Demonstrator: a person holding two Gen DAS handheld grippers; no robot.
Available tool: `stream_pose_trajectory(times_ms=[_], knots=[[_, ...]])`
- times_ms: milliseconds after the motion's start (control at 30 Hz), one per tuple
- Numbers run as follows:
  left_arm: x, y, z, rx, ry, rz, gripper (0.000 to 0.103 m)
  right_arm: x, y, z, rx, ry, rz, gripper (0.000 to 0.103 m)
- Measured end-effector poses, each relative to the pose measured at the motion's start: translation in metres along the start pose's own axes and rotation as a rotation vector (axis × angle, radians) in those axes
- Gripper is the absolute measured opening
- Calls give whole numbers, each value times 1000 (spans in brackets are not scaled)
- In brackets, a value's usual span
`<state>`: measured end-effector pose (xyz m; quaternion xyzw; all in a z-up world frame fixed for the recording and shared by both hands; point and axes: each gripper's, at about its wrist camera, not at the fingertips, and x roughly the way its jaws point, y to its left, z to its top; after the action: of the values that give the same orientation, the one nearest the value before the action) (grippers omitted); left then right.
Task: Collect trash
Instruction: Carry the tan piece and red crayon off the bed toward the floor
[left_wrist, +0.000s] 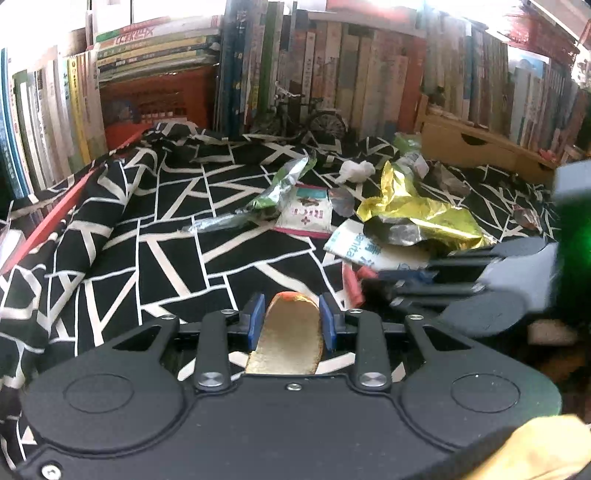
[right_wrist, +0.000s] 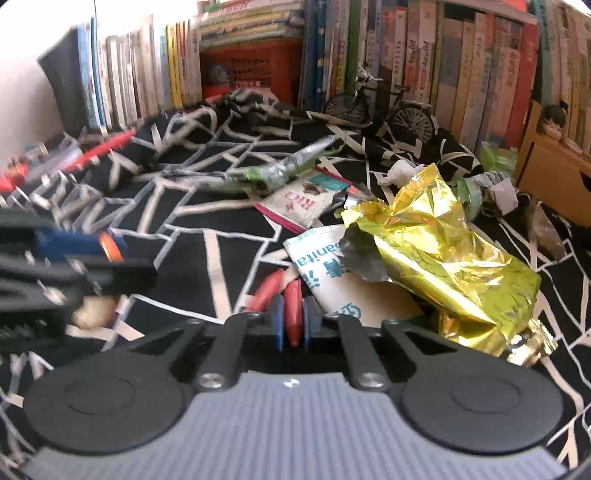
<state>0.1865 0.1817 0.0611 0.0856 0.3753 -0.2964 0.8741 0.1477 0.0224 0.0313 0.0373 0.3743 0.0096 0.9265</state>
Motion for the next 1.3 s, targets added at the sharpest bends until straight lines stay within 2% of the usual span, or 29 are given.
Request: stream_pose_trajectory(times_ms=[67,267,367,400,533,633,867,1000,1300], knots=[[-3,2,-3,-2,-1,3,30,-18,-3,3,40,-48,41,14],[-29,8,-10,-31,-29,8,30,-69,-3,9,139,-124,57,14],[-45,11,-17,-16,-45,-2,30,-90,9,5,101,-192,-12,14],[-52,12,-20,-5,-52,4,30,-94,14,3,86,-191,-34,14],[-72,20,-33,-17,-60,10,30,-111,27,-5,122,-192,-16,14],[-90,25,-45,-19,-73,15,30,-129,44,-12,104,-209,-39,14],[-139,40,-73,-34,-115,39,30,-176,72,-23,127,-297,-77,14],[-170,50,-87,-21,-153,52,30,-195,91,-28,120,-319,-71,14],[-218,66,-129,-29,-172,70,30,-229,139,-55,97,-335,-65,14]])
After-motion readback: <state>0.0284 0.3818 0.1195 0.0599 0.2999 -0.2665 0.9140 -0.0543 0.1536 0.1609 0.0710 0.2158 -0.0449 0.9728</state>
